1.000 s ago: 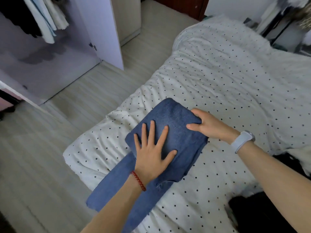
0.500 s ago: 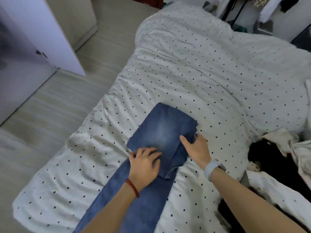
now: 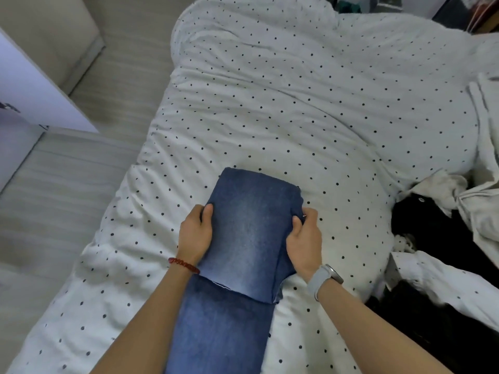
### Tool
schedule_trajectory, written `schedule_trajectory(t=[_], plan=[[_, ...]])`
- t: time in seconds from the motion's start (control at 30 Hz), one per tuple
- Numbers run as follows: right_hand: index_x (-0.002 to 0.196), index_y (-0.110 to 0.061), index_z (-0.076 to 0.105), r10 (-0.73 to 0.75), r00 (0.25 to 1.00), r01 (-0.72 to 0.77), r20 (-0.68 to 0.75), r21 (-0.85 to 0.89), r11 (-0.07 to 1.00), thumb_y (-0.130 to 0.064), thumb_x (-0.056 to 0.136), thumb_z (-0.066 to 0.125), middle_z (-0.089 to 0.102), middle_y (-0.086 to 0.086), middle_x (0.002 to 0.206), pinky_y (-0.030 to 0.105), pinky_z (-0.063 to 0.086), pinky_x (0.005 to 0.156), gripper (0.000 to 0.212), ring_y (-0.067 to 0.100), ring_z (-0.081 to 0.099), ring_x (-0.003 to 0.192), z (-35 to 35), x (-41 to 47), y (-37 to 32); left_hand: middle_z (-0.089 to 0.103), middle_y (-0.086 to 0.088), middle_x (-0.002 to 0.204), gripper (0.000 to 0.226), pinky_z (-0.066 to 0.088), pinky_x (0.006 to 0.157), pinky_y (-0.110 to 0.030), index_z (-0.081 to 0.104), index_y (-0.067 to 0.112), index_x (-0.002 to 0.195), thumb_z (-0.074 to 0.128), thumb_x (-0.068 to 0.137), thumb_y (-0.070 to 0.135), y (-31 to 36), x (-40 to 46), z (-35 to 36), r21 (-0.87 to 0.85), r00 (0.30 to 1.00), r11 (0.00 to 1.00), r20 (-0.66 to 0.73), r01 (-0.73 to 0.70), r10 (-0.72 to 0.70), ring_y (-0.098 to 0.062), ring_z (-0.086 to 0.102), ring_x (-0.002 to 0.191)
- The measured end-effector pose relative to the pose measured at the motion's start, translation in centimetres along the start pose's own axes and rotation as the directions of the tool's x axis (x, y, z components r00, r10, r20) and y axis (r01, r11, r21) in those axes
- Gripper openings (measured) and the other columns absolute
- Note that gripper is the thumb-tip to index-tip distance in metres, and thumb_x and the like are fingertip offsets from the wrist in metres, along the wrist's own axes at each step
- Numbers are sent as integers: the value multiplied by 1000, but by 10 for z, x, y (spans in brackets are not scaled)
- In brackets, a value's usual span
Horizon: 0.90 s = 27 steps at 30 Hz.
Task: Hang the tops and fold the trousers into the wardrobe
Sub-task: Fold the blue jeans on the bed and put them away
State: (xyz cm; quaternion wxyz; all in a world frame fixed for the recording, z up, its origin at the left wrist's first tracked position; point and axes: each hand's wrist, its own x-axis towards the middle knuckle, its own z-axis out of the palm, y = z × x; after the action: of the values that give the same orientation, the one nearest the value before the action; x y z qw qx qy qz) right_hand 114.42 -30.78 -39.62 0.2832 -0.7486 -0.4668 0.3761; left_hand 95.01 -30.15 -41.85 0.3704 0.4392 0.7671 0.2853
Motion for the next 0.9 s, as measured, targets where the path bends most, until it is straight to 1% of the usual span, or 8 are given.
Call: schedule_trajectory(t=[0.13, 0.23, 0.33, 0.43, 0.57, 0.7, 0.83, 0.9], plan=[[111, -7, 45, 32, 991, -28, -132, 34, 999, -17, 97, 42, 48, 1, 102, 17, 33, 71, 17, 2, 46, 73, -9, -12, 2, 54, 7, 75, 25, 36, 60, -26, 51, 13, 86, 46, 96, 36, -12, -8, -2, -1, 997, 997, -33, 75, -75, -13, 50, 71], [87, -17, 49, -99, 994, 89, -51, -175, 981, -33, 92, 51, 49, -6, 86, 21, 33, 64, 17, 3, 48, 69, -20, -45, 14, 53, 9, 74, 19, 35, 58, -16, 50, 14, 88, 51, 94, 32, -21, -26, -7, -37, 992, 999, -121, 38, -42, -7, 49, 68], [86, -20, 48, -15, 997, 36, 81, -262, 964, -42, 89, 54, 50, -12, 76, 24, 35, 61, 23, 9, 50, 69, -18, -63, 26, 53, 3, 70, 22, 35, 55, -21, 50, 9, 85, 45, 97, 26, -27, -41, -5, 4, 993, 1000, -118, -9, 10, -13, 49, 65], [87, -15, 47, 110, 990, -88, 92, -219, 972, -35, 91, 54, 54, -2, 82, 26, 34, 65, 22, 17, 53, 78, -12, -58, 26, 54, -3, 72, 24, 34, 60, -30, 50, 7, 84, 40, 99, 23, -26, -40, -1, 33, 988, 999, -152, -8, 13, -23, 50, 68], [81, -11, 43, 20, 1000, -19, 4, -138, 990, -18, 95, 48, 50, 0, 78, 24, 25, 56, 17, 16, 46, 71, -20, -57, 25, 45, 0, 62, 21, 30, 59, -31, 45, 7, 86, 34, 100, 19, -20, -40, -3, 67, 981, 997, -189, -31, 44, -24, 44, 61], [81, -11, 43, 58, 998, -60, -37, -58, 997, -15, 96, 46, 47, -6, 73, 9, 34, 54, 16, 7, 44, 65, -35, -52, 31, 43, 1, 60, 23, 29, 56, -31, 47, 4, 89, 35, 101, 19, -21, -38, -4, 38, 985, 998, -167, -45, 51, -17, 40, 55], [82, -19, 46, 136, 988, -148, 73, 204, 968, -20, 95, 50, 56, 2, 82, 14, 43, 60, 13, 15, 54, 72, -39, -63, 44, 50, 4, 67, 31, 35, 56, -24, 51, 6, 78, 44, 97, 30, -35, -45, -13, -53, 998, 998, -45, 29, -32, -10, 45, 63], [88, -18, 49, 198, 961, -247, 193, 275, 929, -25, 92, 54, 60, 7, 88, 17, 46, 57, 10, 14, 57, 72, -42, -79, 52, 54, 4, 72, 27, 39, 63, -22, 56, 6, 81, 49, 96, 28, -45, -52, -23, -143, 996, 986, -3, 89, -90, -10, 48, 68]])
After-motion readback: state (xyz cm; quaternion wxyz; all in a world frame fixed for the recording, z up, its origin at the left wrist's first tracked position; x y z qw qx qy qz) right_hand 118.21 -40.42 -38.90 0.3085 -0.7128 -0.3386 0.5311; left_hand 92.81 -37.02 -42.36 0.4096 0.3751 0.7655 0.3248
